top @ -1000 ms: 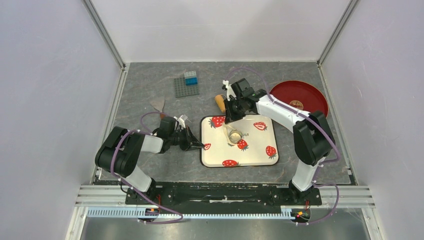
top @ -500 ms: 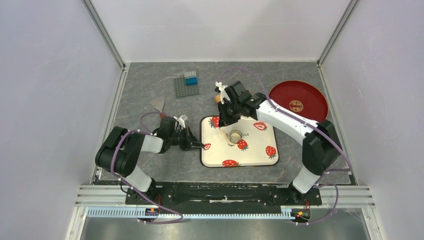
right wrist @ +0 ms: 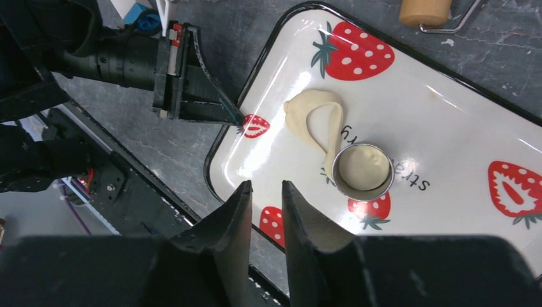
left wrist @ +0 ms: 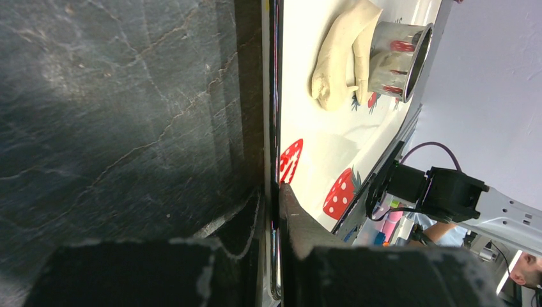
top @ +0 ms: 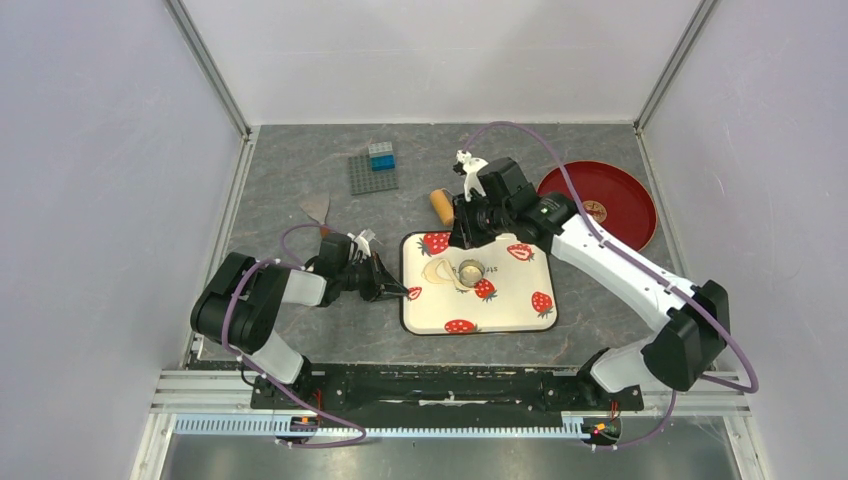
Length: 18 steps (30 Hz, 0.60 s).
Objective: Roll out the dumpling wrappers from the dough
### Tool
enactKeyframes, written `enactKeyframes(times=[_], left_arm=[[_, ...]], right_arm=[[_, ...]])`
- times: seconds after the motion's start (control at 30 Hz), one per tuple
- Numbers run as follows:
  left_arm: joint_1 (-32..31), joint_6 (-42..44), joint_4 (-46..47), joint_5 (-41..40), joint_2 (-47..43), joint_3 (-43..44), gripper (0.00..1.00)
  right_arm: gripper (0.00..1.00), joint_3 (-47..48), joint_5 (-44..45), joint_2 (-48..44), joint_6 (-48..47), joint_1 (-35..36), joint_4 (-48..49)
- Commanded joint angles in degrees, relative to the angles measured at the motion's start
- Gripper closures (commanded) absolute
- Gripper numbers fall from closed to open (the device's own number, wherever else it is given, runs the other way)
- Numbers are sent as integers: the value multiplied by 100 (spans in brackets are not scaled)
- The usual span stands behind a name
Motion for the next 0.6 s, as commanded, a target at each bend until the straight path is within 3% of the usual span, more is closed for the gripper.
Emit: enactKeyframes(times=[0.0,0.17,0.33,0.57], left_arm=[[-33,123,-353,-718,240,-204,98],[-33,123,-355,-720,232,-204,98],[-30,123,-352,-720,232,-204,98],[-33,123,-344,-717,239,-199,98]], right_arm=[[69,-3,90,258,-109,21,-128],[46,293,130,897,-236,246,-79],[30,811,291,1761,-349,484,-120],[28,1445,706,2764,-470,620,-353]])
